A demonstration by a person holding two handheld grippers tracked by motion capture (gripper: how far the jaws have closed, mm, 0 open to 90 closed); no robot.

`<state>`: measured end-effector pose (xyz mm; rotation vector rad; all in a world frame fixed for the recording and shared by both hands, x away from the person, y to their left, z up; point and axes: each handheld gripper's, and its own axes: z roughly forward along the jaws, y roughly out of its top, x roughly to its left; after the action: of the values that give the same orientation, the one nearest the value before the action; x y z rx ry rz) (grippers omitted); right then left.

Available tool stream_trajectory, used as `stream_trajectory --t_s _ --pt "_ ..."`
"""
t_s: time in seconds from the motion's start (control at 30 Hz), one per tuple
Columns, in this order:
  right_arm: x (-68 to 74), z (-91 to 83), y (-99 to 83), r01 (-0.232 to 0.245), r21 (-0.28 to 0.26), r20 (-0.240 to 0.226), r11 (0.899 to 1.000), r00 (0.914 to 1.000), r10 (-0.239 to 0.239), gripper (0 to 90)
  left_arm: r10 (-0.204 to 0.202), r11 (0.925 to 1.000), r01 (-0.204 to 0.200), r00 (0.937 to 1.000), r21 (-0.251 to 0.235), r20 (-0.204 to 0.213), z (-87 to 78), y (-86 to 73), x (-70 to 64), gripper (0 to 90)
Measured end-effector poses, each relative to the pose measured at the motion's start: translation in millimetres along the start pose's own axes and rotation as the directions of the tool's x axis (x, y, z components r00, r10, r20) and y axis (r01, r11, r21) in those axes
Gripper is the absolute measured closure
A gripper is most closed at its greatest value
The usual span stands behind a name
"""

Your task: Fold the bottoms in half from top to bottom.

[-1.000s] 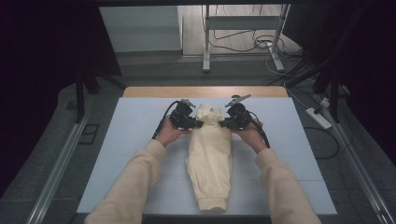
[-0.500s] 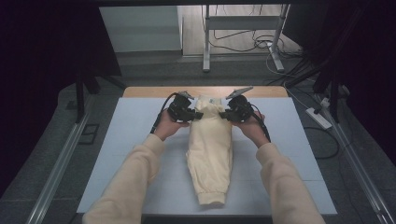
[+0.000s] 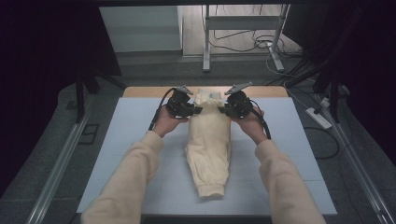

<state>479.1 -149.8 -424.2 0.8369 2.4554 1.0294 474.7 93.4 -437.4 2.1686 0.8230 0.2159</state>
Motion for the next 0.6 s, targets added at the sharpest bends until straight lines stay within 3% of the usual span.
stream_trajectory --t_s 0.6 --pt "-3.3 3.2 -6.4 -0.011 -0.001 0.0 1.0 0.9999 0.011 78.1 0.004 1.0 -0.004 1.0 0.003 0.004 4.1 0.6 0.3 77.1"
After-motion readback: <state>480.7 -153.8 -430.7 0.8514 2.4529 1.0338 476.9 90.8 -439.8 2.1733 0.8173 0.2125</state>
